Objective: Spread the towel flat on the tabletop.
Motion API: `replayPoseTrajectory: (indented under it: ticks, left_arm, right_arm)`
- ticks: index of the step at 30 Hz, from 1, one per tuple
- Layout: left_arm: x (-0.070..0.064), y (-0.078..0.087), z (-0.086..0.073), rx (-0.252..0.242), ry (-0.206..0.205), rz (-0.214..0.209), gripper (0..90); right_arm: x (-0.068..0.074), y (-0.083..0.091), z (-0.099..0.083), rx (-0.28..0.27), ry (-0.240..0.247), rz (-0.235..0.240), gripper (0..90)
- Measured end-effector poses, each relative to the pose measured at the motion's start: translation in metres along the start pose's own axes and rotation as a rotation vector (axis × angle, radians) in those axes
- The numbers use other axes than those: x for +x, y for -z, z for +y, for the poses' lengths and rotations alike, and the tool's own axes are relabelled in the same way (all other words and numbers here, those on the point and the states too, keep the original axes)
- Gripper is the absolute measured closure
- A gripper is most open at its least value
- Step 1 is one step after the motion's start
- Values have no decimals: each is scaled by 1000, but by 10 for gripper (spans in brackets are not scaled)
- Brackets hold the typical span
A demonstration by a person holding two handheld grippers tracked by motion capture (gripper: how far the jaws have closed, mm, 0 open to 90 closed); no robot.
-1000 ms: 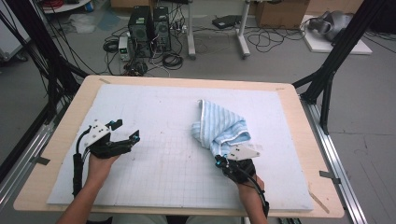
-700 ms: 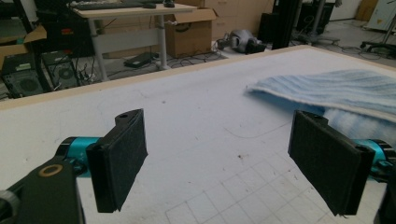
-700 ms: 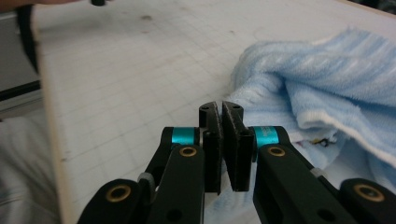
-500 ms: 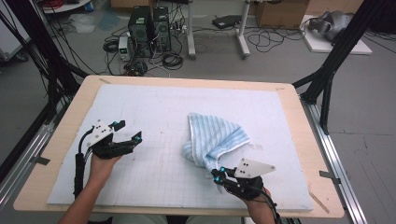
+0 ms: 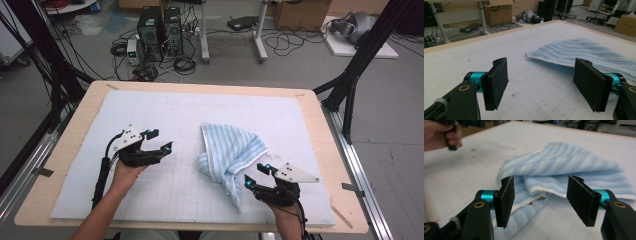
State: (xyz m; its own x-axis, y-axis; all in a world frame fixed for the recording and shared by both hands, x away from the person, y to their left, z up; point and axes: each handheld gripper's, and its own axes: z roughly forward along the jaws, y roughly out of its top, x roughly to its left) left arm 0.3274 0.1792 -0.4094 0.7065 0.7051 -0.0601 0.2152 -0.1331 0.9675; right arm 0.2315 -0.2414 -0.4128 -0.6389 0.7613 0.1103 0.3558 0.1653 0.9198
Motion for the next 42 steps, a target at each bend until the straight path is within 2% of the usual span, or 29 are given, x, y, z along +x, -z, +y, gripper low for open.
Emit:
replayPoseTrajectory:
  ticks: [3, 9, 12, 18, 20, 22, 25, 28, 30, 33, 34, 36, 38, 42]
  left_arm:
    - [-9, -15, 5, 11, -9, -36, 290]
    - [-27, -46, 11, 52, -31, -89, 260]
    - [-33, -59, 13, 67, -11, -115, 258]
    - [-44, -86, 16, 128, 28, -188, 279]
    - [-50, -92, 15, 140, 24, -201, 278]
    - [-58, -99, 13, 163, 1, -223, 276]
    - [-66, -107, 7, 205, -26, -232, 292]
    - [-70, -110, 4, 237, -63, -246, 357]
    - [-72, -111, 3, 256, -93, -249, 441]
    - [-73, -112, 1, 285, -128, -248, 649]
    - [-72, -112, 1, 287, -127, -247, 734]
    - [-71, -111, 2, 278, -119, -261, 834]
    - [-71, -109, 4, 259, -130, -259, 875]
    - [-69, -107, 6, 241, -135, -261, 896]
  right_arm:
    - [-6, 2, -1, 3, -15, -57, 373]
    - [-16, 4, -6, 21, -41, -120, 319]
    - [-21, 5, -8, 29, -52, -142, 292]
    - [-25, 4, -11, 56, -49, -153, 289]
    - [-25, 2, -11, 56, -43, -151, 289]
    - [-24, 1, -10, 61, -39, -151, 289]
    - [-23, -1, -10, 63, -29, -149, 289]
    - [-22, -2, -10, 63, -25, -146, 289]
    - [-22, -2, -10, 64, -21, -146, 289]
    - [-22, -2, -10, 63, -21, -145, 289]
    - [-22, -1, -10, 63, -21, -147, 289]
    - [-21, -1, -10, 62, -22, -144, 290]
    - [-21, -2, -10, 60, -21, -143, 290]
    - [-21, -3, -10, 58, -22, -142, 289]
